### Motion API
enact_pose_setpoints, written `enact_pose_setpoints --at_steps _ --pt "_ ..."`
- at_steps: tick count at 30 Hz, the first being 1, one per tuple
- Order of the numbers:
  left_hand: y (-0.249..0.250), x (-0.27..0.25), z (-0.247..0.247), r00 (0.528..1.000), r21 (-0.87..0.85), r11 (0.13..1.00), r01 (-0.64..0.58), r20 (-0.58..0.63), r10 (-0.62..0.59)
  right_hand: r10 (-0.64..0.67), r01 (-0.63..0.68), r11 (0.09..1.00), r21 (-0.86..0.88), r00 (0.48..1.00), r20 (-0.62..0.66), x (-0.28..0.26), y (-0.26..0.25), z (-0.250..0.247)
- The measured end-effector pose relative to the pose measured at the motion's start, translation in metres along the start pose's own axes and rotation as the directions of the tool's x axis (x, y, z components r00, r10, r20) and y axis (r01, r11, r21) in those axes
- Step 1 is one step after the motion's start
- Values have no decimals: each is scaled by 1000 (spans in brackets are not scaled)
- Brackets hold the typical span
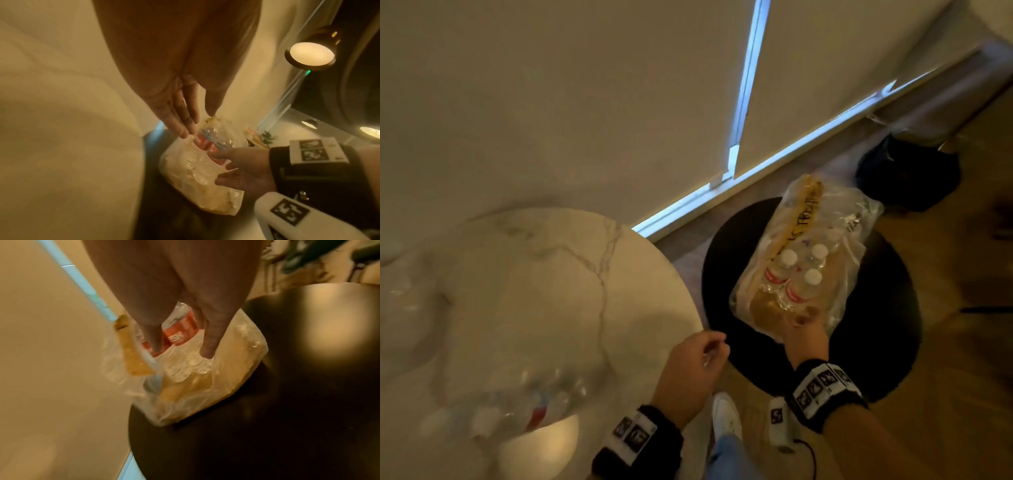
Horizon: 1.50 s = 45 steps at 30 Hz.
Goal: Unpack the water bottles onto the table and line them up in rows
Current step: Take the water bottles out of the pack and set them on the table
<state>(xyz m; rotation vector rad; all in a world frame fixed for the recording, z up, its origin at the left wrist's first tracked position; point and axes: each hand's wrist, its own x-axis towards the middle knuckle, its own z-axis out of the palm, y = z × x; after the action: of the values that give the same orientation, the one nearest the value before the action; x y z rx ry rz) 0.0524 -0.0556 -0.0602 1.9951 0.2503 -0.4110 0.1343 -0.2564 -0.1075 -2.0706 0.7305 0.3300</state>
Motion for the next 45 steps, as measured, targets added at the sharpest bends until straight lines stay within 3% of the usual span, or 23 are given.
enact_pose_setpoints --at_steps 2,4,6,7,10,14,18,21,24,27,31,35,38,41,45 --pt "25 54 38 992 73 995 -75 106 67 34 -32 996 80 999 -17 28 1 -2" --pt "33 102 74 985 175 982 -77 165 48 -1 1 999 -34 1000 8 49 1 -2" --pt "26 146 103 992 220 974 -49 127 21 3 5 975 -221 999 36 65 2 -2" --pt "22 164 113 997 244 969 -30 74 12 32 -26 973 -229 999 23 71 3 -2" --pt "8 205 123 998 285 958 -39 -32 50 20 -22 991 -132 1000 -15 80 12 -3" --pt "16 211 116 997 273 962 1 -75 20 -52 52 999 1 999 11 73 13 -10" --pt "33 177 101 1000 137 990 21 -24 -18 -180 175 981 81 982 58 41 -6 -31" --pt "50 131 71 996 -6 996 -91 9 91 -244 240 970 45 964 109 -1 -20 -49" --pt "48 75 37 996 28 995 -92 6 91 -353 358 934 -3 922 158 -50 -27 -55" --pt "23 12 3 995 -44 995 -91 -46 89 -440 461 887 -28 862 252 -101 -24 -42" --pt "-33 -83 -40 983 -174 983 -63 -180 32 -380 470 879 -81 793 476 -169 -13 5" --pt "-100 -164 -76 932 -264 963 53 -332 -142 -308 482 869 -112 704 640 -239 -4 73" --pt "-141 -208 -104 868 -271 953 136 -432 -246 -320 494 867 -71 661 679 -284 0 124" --pt "-163 -230 -132 805 -282 948 148 -523 -281 -336 495 867 -47 654 678 -312 -6 168" --pt "-177 -227 -155 769 -282 951 123 -579 -271 -336 485 874 -37 657 675 -323 -21 201"
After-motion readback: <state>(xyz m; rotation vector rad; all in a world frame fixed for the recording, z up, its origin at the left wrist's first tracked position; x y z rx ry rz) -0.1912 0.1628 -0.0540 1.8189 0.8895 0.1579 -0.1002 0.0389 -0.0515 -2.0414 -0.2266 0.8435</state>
